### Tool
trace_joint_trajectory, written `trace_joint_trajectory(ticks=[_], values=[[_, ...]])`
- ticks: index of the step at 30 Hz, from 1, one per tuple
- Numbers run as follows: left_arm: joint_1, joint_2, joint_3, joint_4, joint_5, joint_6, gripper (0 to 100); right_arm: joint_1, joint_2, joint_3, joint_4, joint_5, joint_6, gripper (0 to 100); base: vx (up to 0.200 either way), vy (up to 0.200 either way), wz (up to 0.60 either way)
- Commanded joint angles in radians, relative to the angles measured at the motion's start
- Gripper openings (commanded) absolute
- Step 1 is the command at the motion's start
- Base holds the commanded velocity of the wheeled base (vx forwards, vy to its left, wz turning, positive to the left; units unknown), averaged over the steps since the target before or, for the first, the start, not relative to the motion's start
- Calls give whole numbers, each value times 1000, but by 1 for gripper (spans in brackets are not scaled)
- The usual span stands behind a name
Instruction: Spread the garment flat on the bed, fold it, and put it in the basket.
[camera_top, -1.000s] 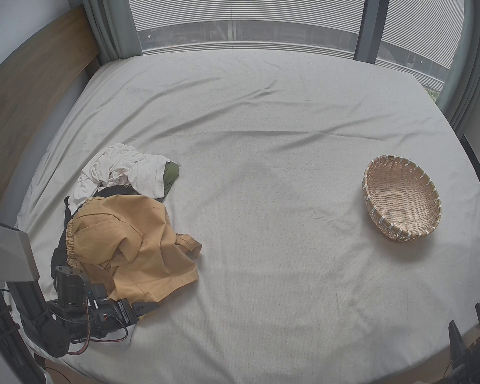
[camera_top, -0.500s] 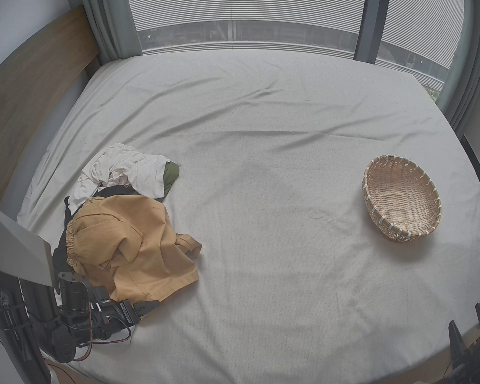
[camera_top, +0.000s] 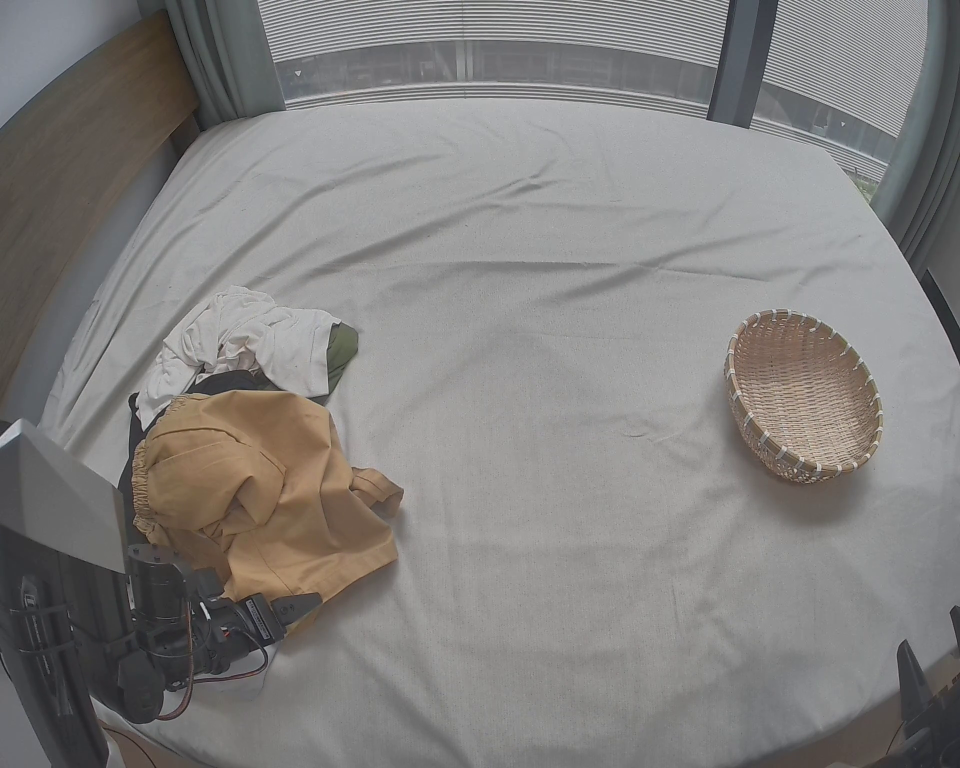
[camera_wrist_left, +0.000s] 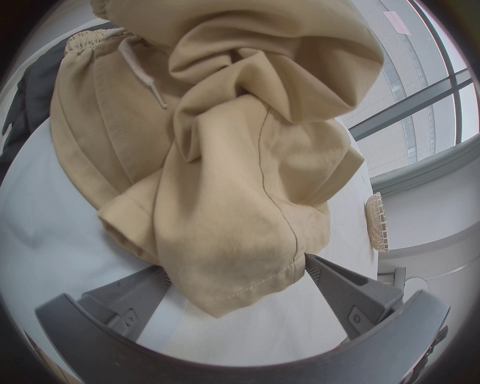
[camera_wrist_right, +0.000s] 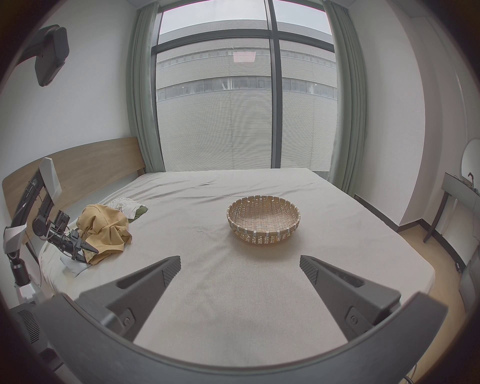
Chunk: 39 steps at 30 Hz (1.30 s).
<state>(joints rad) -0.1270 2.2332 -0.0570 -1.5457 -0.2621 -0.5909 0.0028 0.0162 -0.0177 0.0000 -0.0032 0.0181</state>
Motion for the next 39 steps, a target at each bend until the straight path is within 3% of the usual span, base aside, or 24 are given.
trace_joint_trajectory(ticks=[1, 5, 6, 16, 22, 29, 39], values=[[-6, 8, -18, -1, 1, 2, 100, 0, -12, 16, 0, 0, -1, 100, 0, 0, 0], [-5, -14, -33, -2, 3, -1, 100, 0, -12, 16, 0, 0, 0, 100, 0, 0, 0], [-5, -17, -33, -2, 3, -3, 0, 0, -12, 16, 0, 0, 0, 100, 0, 0, 0], [-14, -50, -40, -2, 1, -38, 0, 0, -12, 16, 0, 0, -1, 100, 0, 0, 0], [-63, -81, -63, -2, 0, -46, 0, 0, -12, 16, 0, 0, -1, 100, 0, 0, 0], [-215, -182, -179, -1, 3, -150, 0, 0, -12, 16, 0, 0, -1, 100, 0, 0, 0], [-370, -159, -294, 3, 3, -158, 0, 0, -12, 16, 0, 0, -1, 100, 0, 0, 0]])
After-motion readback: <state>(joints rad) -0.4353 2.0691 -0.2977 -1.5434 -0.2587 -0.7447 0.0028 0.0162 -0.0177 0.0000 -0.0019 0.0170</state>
